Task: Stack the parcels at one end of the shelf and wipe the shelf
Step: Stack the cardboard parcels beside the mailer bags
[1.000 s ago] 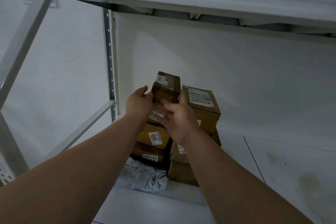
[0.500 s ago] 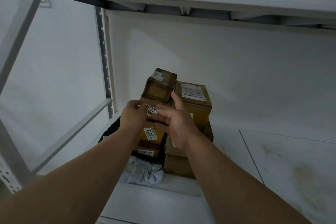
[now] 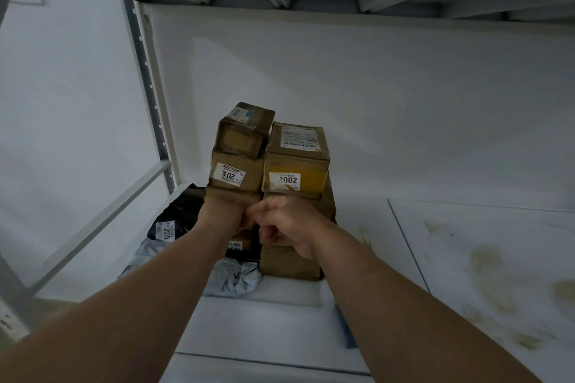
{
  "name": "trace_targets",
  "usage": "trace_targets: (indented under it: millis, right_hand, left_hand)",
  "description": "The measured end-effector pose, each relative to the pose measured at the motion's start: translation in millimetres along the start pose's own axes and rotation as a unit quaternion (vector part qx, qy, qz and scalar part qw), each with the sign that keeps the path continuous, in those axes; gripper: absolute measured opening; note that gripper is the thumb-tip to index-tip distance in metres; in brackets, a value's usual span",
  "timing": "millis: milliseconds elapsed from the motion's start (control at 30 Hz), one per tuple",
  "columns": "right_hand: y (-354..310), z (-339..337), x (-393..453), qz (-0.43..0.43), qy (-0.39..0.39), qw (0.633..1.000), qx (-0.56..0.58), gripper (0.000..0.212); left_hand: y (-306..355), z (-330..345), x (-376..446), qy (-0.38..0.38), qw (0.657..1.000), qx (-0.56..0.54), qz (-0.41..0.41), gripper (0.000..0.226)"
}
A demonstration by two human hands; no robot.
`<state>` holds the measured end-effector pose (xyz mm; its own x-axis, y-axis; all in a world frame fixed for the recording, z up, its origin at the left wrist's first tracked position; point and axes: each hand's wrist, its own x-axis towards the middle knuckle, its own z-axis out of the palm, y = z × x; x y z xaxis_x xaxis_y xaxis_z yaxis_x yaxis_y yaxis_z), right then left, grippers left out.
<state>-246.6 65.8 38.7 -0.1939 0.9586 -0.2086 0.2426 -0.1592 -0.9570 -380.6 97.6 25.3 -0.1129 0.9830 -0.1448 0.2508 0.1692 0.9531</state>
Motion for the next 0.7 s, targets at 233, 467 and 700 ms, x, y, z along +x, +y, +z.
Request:
trace_targets:
  millis: [233, 467, 700]
  right_hand:
    - [40, -35, -27, 0.095, -0.071, 0.992, -0.036, 0.039]
    - [77, -81, -47, 0.105, 0.025, 0.993, -0.052, 0.009]
    - [123, -139, -78, 0.126, 0.080, 0.984, -0.096, 0.047]
  left_hand:
    - [-30, 36, -14, -0.051, 0.998, 0.032, -0.032, 0.014]
    - [-35, 88, -47, -0.098, 0.993, 0.046, -0.049, 0.017]
    - [-44, 147, -68, -0.151, 0.983, 0.093, -0.042, 0.024]
